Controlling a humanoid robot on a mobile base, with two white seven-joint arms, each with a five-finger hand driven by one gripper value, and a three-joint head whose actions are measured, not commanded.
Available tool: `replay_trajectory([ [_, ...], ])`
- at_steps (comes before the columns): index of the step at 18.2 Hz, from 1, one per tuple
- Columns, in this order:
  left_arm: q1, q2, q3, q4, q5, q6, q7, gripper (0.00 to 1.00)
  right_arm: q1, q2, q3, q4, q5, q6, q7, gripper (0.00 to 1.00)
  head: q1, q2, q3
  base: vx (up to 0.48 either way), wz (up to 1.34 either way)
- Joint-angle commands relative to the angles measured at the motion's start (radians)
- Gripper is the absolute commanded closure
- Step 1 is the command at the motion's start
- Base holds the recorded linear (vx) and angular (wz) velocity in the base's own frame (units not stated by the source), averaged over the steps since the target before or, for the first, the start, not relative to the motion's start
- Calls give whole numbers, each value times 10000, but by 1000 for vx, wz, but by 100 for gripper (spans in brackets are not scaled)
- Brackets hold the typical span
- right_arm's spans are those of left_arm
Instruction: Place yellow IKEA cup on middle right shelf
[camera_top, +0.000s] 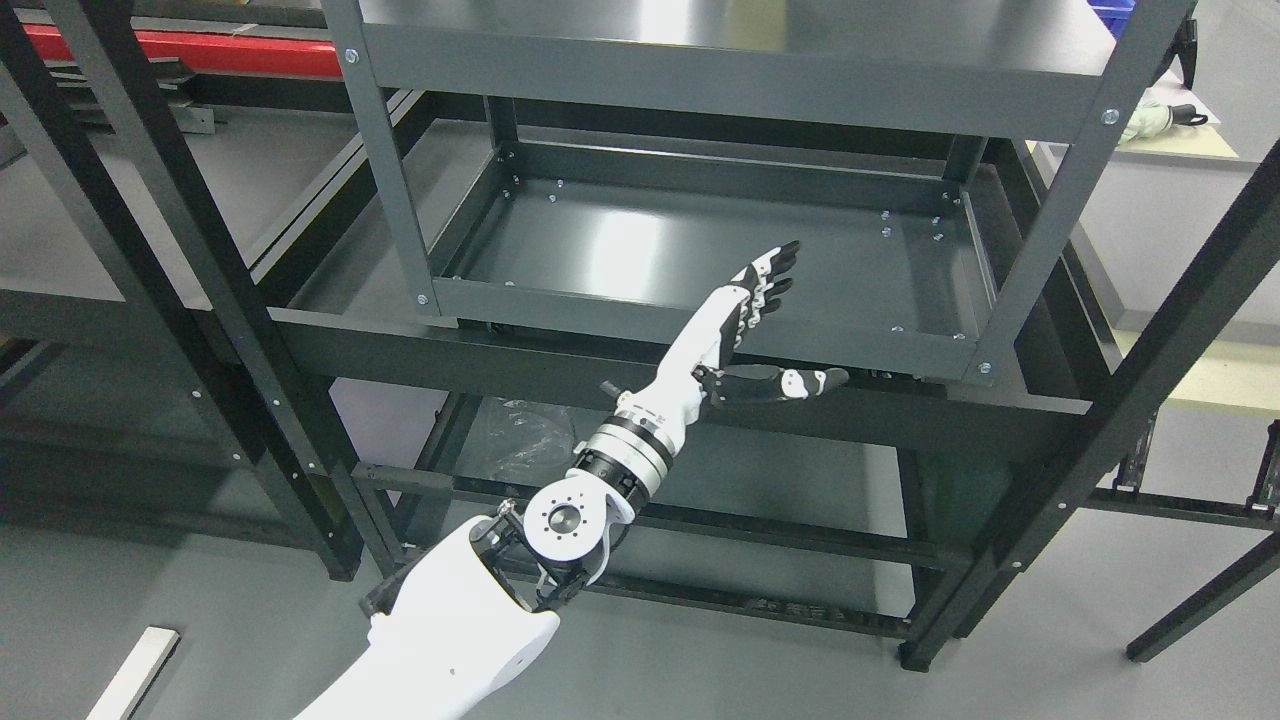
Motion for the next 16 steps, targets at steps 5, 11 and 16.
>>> replay_trajectory([
  [5, 833, -822, 6238, 2780, -3878, 82, -3721, 1, 106, -175, 169, -1, -245, 8, -2149, 1, 0, 0, 0, -2, -14],
  [11, 2899, -822, 7025, 943, -3878, 67, -3002, 1, 106, -175, 169, -1, -245, 8, -2149, 1, 0, 0, 0, -22, -18],
  [16, 3779, -822, 6994, 601, -3832, -468, -2536, 1, 106, -175, 169, -1, -245, 8, -2149, 1, 0, 0, 0, -25, -3],
])
